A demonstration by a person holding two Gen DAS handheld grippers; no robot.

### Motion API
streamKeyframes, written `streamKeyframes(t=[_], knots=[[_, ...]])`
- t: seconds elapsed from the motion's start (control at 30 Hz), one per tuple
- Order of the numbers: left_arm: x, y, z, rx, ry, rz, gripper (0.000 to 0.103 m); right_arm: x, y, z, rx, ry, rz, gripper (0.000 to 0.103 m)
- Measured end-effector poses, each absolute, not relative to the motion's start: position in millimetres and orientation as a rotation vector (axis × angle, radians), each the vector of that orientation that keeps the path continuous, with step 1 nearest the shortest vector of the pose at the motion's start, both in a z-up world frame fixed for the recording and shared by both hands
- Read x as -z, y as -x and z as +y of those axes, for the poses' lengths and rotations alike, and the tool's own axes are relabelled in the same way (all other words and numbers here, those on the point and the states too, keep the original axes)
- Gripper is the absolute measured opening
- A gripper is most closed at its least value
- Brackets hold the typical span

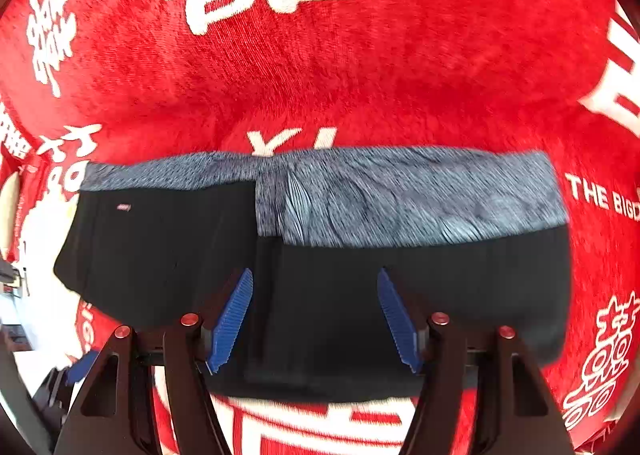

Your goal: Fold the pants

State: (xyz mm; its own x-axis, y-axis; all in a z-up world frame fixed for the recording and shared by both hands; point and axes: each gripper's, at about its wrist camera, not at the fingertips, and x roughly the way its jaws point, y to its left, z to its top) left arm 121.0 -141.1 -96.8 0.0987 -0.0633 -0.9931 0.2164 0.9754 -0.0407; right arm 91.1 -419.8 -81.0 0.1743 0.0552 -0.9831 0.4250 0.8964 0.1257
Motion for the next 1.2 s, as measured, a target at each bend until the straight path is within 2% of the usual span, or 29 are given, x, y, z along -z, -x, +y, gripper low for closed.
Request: streamKeyframes(t=[0.03, 0.07, 0.13, 0.2, 0.33, 0.47, 0.53, 0.57, 0.6, 0.67, 0.7, 0.8, 0.87, 0.9, 0.93, 1.0, 1.07, 1.2], knots=[[96.7, -120.8, -140.0, 0.207, -0.124, 1.459, 0.096, 86.7, -97.1, -417.7, 0.285, -0.391, 1.391, 0.069], [97.2, -121.3, -138.6, 0.207, -0.120, 1.459, 0.096, 95.1, -102.3, -415.6, 0.301, -0.360, 1.419, 0.063], [98.4, -122.2, -136.5, 0.207, -0.118, 1.459, 0.096, 107.4, -105.5, -415.4, 0.317, -0.347, 1.462, 0.036], [98.7, -122.7, -134.4, 0.211, -0.112, 1.460, 0.096, 107.1, -103.7, -416.3, 0.301, -0.391, 1.451, 0.020], [98.5, -126.0, -128.1, 0.212, -0.087, 1.451, 0.096, 91.2, -100.2, -411.5, 0.180, -0.503, 1.388, 0.001], [102.8, -130.5, -125.3, 0.197, -0.081, 1.453, 0.096, 91.4, -115.4, -374.6, 0.105, -0.347, 1.411, 0.001], [101.8, -133.4, -122.3, 0.192, -0.074, 1.452, 0.096, 92.6, -118.2, -370.5, 0.115, -0.392, 1.409, 0.002], [99.8, -134.2, -120.4, 0.191, -0.072, 1.441, 0.096, 89.6, -118.0, -370.6, 0.137, -0.392, 1.399, 0.007], [98.3, -134.7, -118.6, 0.191, -0.073, 1.432, 0.096, 86.5, -117.4, -371.8, 0.160, -0.369, 1.397, 0.013], [97.5, -135.5, -114.4, 0.190, -0.069, 1.425, 0.096, 78.1, -113.6, -376.8, 0.225, -0.272, 1.391, 0.064], [97.7, -136.7, -112.5, 0.189, -0.061, 1.425, 0.096, 74.0, -112.0, -379.2, 0.257, -0.224, 1.381, 0.069], [101.6, -141.4, -106.9, 0.178, -0.038, 1.429, 0.096, 74.1, -111.0, -394.2, 0.335, -0.137, 1.395, 0.067], [104.0, -142.7, -105.5, 0.174, -0.028, 1.433, 0.096, 93.4, -108.8, -412.7, 0.332, -0.226, 1.474, 0.027], [104.3, -143.2, -104.0, 0.173, -0.025, 1.434, 0.096, 102.6, -103.5, -418.4, 0.320, -0.310, 1.494, 0.027], [104.5, -144.8, -102.2, 0.174, -0.024, 1.434, 0.096, 100.9, -102.7, -417.2, 0.332, -0.314, 1.474, 0.021], [103.3, -145.8, -99.8, 0.168, -0.023, 1.423, 0.096, 94.7, -106.2, -402.6, 0.305, -0.247, 1.472, 0.017], [100.1, -148.4, -95.5, 0.163, -0.012, 1.407, 0.096, 86.9, -107.0, -393.4, 0.228, -0.277, 1.458, 0.002], [99.1, -157.8, -87.3, 0.142, 0.001, 1.401, 0.096, 76.9, -112.9, -358.8, 0.052, -0.233, 1.478, 0.003]])
